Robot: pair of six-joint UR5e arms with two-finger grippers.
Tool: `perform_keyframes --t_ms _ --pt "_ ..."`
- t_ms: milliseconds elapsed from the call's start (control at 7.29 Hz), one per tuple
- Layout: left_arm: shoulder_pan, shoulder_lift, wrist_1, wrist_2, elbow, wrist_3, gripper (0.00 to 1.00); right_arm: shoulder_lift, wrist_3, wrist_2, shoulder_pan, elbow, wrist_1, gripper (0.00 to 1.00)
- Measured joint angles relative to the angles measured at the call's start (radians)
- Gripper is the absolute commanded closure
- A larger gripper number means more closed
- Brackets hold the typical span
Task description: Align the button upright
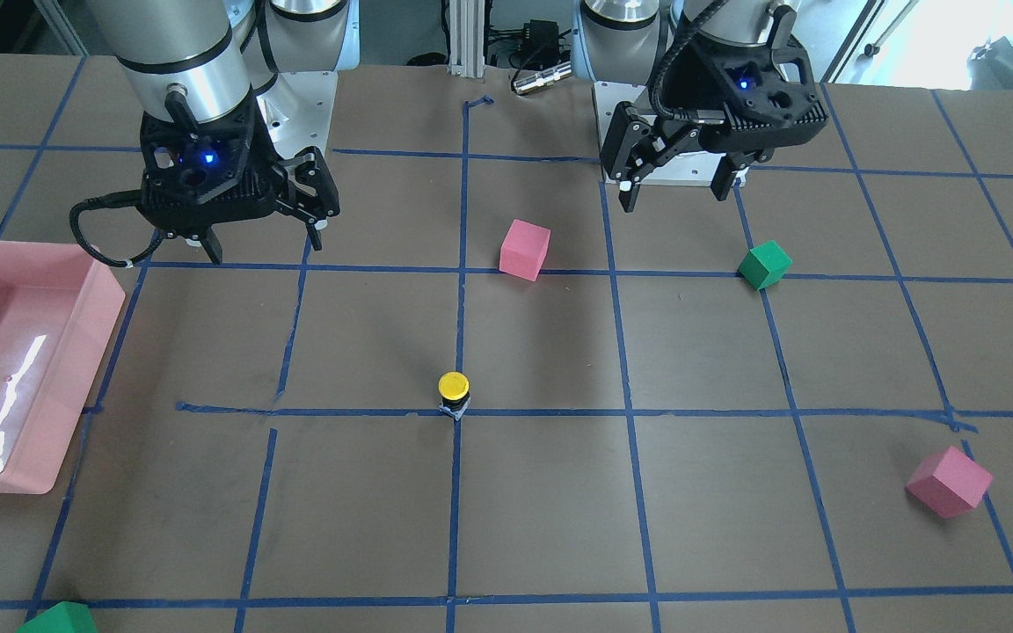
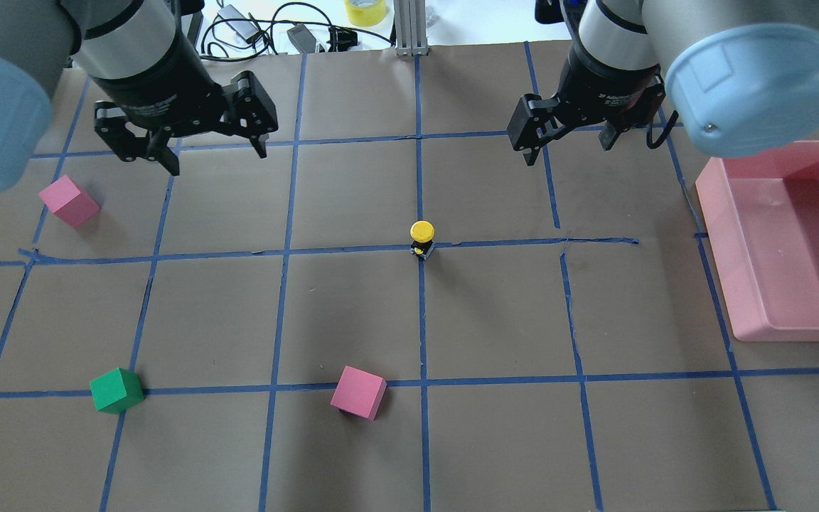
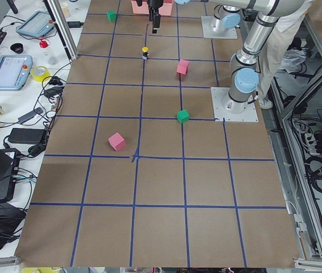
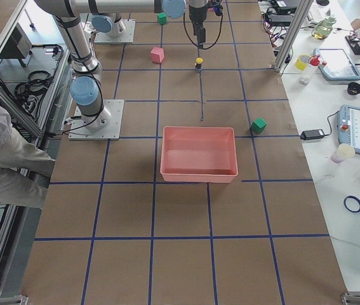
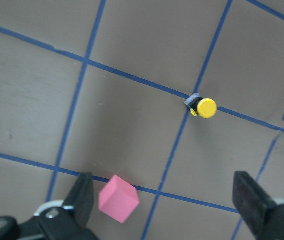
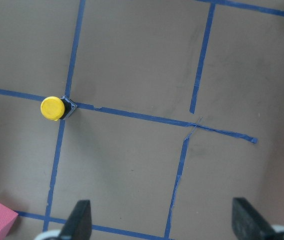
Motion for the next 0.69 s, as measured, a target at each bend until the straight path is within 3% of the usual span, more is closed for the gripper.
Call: perform_keyframes --t_ms 411,686 --pt "0.007 -0.013 0.106 0.052 -0.021 0.158 0.0 0.0 0.001 0.002 0.0 0.0 0.0 0.0" --pt "0.008 -0.022 0.15 -0.028 -0.049 0.166 0.0 0.0 0.002 0.002 -0.001 0.0 0.0 0.0"
